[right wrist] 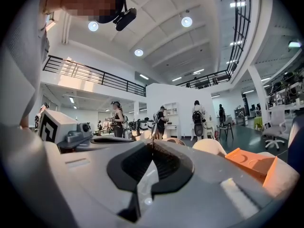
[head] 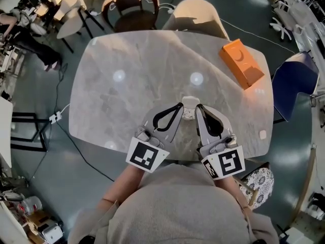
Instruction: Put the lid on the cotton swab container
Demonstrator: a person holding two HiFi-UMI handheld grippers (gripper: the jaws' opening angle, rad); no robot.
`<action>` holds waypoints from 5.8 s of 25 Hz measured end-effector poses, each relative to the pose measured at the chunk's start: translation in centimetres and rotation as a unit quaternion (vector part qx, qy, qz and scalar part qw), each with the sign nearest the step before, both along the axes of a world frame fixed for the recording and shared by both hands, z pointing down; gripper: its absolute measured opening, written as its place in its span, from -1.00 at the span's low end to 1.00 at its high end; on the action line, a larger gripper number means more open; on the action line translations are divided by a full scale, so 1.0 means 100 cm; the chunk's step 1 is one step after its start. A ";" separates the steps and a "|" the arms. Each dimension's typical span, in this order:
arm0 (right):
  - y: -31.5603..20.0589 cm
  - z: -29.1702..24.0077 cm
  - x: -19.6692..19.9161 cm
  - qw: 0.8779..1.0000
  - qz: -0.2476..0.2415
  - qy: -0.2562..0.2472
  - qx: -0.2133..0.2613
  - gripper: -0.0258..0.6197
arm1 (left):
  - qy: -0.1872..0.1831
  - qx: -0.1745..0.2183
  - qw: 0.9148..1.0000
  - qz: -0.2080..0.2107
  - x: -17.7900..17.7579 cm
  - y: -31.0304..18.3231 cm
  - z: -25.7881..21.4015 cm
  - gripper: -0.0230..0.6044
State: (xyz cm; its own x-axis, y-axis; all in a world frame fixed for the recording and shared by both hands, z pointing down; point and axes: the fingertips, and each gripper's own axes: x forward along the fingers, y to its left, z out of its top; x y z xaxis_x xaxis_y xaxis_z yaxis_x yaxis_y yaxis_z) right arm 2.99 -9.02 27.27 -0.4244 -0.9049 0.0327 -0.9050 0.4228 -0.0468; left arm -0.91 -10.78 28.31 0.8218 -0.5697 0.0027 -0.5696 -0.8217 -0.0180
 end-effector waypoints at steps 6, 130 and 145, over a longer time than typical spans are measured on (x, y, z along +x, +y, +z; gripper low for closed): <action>-0.004 -0.001 0.007 1.000 -0.006 -0.001 -0.003 -0.92 | 0.000 0.004 1.000 -0.001 0.007 -0.003 -0.002 -0.94; -0.017 0.070 0.052 0.996 -0.015 0.005 -0.082 -0.92 | -0.248 -0.113 0.945 0.183 0.058 0.012 0.231 -0.11; -0.015 0.063 0.054 0.997 -0.023 0.010 -0.075 -0.92 | -0.229 -0.105 0.951 0.178 0.059 0.013 0.230 -0.14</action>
State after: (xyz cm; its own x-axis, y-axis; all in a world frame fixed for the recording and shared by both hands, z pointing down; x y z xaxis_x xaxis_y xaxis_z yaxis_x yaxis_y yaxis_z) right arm 8.43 -10.51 33.61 -0.4629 -0.8691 0.1743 -0.8864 0.4532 -0.0943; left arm 5.00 -9.43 51.27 0.8480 -0.2032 0.4896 -0.2267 -0.9739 -0.0115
